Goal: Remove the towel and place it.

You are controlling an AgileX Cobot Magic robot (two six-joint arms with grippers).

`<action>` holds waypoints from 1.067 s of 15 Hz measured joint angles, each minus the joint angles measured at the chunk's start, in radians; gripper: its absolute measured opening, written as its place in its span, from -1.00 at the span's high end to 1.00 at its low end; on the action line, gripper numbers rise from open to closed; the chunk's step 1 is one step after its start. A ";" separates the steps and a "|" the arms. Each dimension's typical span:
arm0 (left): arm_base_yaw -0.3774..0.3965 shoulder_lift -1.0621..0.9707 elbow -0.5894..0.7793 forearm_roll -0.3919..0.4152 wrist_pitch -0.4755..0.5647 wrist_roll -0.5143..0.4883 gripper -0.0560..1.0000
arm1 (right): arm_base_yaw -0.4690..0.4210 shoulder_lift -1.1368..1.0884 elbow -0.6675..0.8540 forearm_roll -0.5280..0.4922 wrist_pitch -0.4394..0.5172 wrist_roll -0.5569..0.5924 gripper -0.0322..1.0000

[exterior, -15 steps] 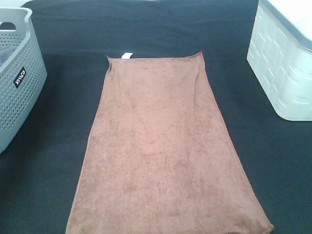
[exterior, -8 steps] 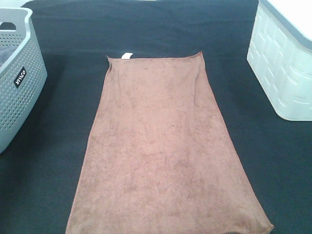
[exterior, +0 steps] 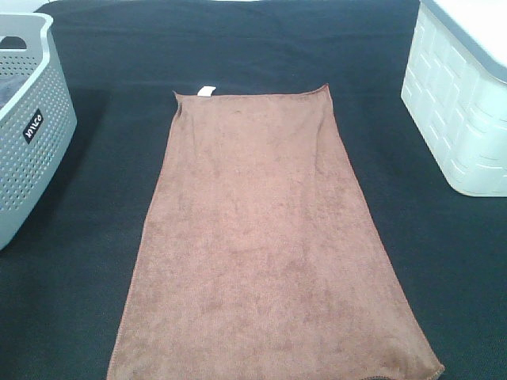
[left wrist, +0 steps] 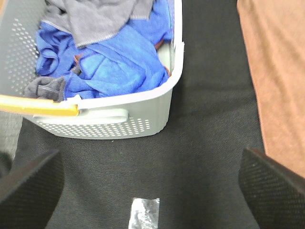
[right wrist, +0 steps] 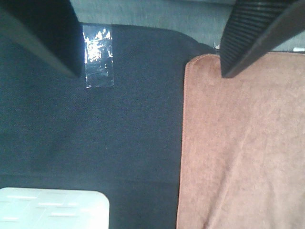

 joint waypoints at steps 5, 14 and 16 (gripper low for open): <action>0.000 -0.330 0.144 0.007 0.002 -0.020 -0.83 | 0.000 -0.339 0.123 -0.004 -0.027 -0.073 -0.53; 0.000 -0.678 0.277 -0.001 0.171 -0.039 -0.83 | 0.000 -0.533 0.276 -0.029 -0.016 -0.117 -0.53; 0.000 -0.678 0.335 -0.004 0.164 -0.005 -0.83 | 0.000 -0.533 0.301 -0.029 -0.074 -0.125 -0.53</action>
